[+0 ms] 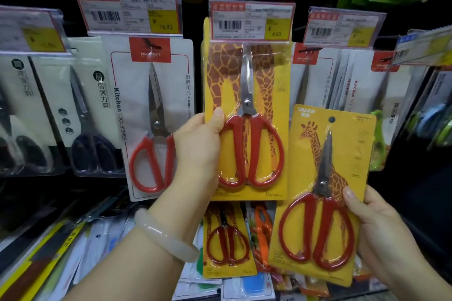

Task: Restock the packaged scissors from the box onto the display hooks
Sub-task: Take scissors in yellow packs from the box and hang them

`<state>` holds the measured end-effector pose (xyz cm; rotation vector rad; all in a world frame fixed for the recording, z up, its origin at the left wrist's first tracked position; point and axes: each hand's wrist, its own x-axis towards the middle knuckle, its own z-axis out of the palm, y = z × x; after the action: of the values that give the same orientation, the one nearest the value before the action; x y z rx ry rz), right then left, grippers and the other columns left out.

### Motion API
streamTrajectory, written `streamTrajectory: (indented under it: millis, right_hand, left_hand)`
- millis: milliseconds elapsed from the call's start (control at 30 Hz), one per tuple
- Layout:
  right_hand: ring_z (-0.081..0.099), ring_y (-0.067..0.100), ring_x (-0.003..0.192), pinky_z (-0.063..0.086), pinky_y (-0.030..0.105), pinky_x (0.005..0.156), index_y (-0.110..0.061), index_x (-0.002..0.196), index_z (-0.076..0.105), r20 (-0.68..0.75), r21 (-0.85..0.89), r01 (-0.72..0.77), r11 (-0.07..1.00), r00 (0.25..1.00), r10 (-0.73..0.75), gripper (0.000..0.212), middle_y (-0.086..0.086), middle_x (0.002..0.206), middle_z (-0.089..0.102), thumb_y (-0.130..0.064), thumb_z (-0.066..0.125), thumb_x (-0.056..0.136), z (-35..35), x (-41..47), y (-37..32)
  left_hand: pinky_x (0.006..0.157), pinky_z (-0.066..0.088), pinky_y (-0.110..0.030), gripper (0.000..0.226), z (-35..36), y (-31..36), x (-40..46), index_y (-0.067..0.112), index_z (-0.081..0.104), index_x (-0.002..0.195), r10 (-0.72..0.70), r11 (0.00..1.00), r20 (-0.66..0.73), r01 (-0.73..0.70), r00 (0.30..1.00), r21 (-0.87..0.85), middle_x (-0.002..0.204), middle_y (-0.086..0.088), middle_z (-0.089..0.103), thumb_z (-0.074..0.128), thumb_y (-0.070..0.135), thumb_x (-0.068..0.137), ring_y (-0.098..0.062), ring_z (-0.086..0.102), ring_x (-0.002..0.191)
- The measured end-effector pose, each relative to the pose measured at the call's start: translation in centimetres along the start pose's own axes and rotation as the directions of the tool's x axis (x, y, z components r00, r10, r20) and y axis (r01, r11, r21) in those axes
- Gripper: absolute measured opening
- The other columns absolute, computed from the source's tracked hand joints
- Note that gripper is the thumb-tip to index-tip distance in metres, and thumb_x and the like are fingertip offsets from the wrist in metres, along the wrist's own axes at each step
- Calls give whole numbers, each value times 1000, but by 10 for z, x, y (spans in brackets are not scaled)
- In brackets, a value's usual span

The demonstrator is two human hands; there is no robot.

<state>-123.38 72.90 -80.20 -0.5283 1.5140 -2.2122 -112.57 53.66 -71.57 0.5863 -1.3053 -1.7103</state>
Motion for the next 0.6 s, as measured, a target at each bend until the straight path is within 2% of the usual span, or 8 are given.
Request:
streamTrajectory:
  millis: [167, 267, 367, 467, 533, 600]
  right_hand:
    - [73, 23, 77, 60, 34, 57, -17, 109, 63, 6, -14, -15, 1000, 1000, 15, 24, 11, 95, 74, -19, 47, 91, 3, 0, 0]
    - [73, 23, 76, 59, 32, 55, -19, 109, 62, 8, -21, -14, 1000, 1000, 14, 24, 9, 94, 75, -19, 47, 91, 6, -1, 2]
    - [73, 23, 77, 59, 32, 55, -19, 110, 62, 6, -28, -8, 1000, 1000, 8, 24, 9, 95, 75, -19, 47, 92, 7, 0, 2]
    - [73, 24, 79, 60, 37, 61, -17, 110, 63, 5, -18, -11, 1000, 1000, 11, 24, 11, 96, 74, -18, 47, 91, 6, 1, 1]
    - [73, 24, 76, 60, 38, 60, -16, 110, 63, -2, 6, -14, 1000, 1000, 14, 24, 11, 95, 74, -18, 46, 92, 4, 0, 0]
    - [73, 23, 72, 59, 36, 54, -16, 108, 63, -13, 37, -18, 999, 1000, 18, 23, 9, 90, 75, -17, 45, 93, 2, -2, -1]
  left_hand:
    - [63, 59, -36, 21, -12, -10, 0, 16, 65, 73, -11, 1000, 1, 11, 1000, 20, 66, -4, 70, 58, 22, 91, -19, 68, 62]
    - [59, 53, -33, 23, -8, -9, 3, 10, 60, 69, -26, 1000, -16, 26, 1000, 14, 63, -7, 63, 61, 21, 89, -21, 61, 57]
    - [65, 47, -38, 10, -2, -6, 7, 12, 60, 84, -67, 997, -23, 66, 997, -27, 74, -14, 57, 62, 20, 88, -23, 54, 67]
    - [66, 43, -37, 9, -1, -9, 20, 13, 60, 87, -64, 998, -52, 64, 997, 2, 80, -11, 55, 62, 22, 88, -23, 50, 71]
    - [69, 46, -37, 15, -3, -14, 30, 13, 60, 84, -36, 997, -62, 41, 997, 65, 81, -12, 57, 61, 27, 88, -24, 52, 72]
    - [81, 55, -46, 24, -7, -20, 38, 12, 62, 84, -41, 990, -55, 48, 998, 135, 86, -15, 65, 60, 36, 87, -27, 63, 79]
